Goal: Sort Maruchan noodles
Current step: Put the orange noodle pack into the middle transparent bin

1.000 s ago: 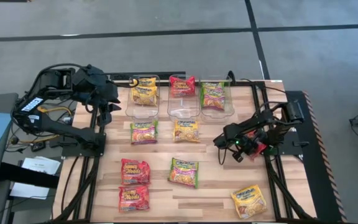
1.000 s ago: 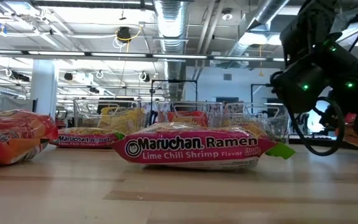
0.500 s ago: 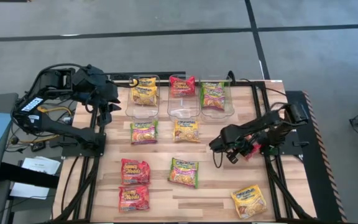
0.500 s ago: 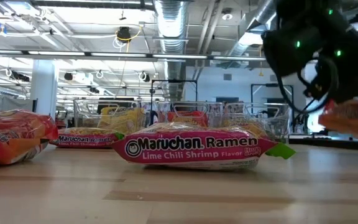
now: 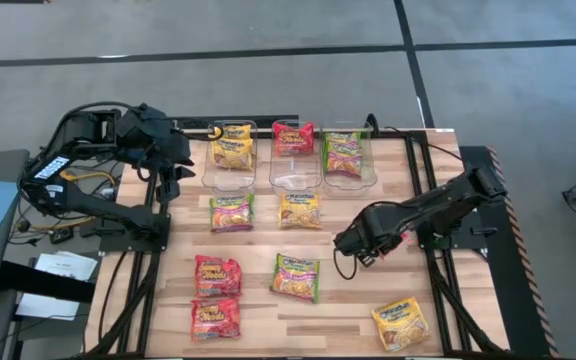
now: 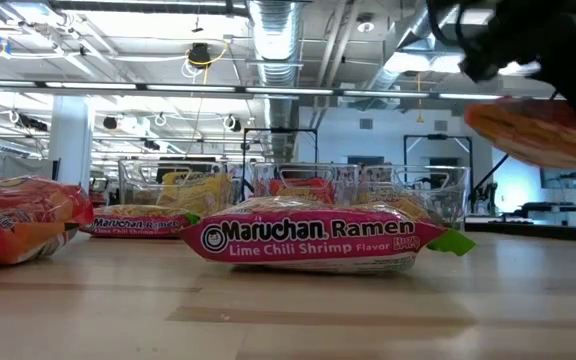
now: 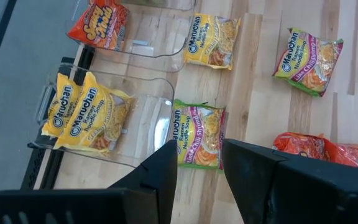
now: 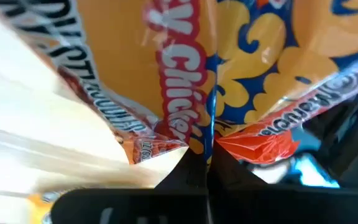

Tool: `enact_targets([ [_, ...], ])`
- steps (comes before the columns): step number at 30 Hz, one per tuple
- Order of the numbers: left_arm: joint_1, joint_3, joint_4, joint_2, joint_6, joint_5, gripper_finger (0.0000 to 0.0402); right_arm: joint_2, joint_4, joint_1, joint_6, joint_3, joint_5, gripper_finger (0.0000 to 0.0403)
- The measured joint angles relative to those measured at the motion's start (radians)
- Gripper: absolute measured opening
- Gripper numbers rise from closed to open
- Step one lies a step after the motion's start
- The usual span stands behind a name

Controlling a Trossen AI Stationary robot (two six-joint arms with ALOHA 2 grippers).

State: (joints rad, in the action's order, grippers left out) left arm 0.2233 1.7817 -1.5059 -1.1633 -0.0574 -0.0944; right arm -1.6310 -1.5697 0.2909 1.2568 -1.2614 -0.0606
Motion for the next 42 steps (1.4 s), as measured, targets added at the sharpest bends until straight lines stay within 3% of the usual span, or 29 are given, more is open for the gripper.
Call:
enact_targets([
  [9,0.0,0.0,0.044,0.0,0.009,0.0,0.0113,0.0,-0.001,-0.085,-0.154,-0.2,0.277,0.0003],
  [21,0.0,0.0,0.125,0.0,0.071,0.0,0.0113,0.001,0.104,-0.374,-0.642,-0.372,0.548,0.0003],
  [30,0.0,0.0,0.132,0.0,0.124,-0.059,0.0113,0.001,0.432,-0.578,-1.031,-0.391,0.565,0.0003],
  [42,0.0,0.0,0.136,0.0,0.201,-0.205,0.0113,-0.011,0.824,-0.732,-1.378,-0.392,0.56,0.0003],
])
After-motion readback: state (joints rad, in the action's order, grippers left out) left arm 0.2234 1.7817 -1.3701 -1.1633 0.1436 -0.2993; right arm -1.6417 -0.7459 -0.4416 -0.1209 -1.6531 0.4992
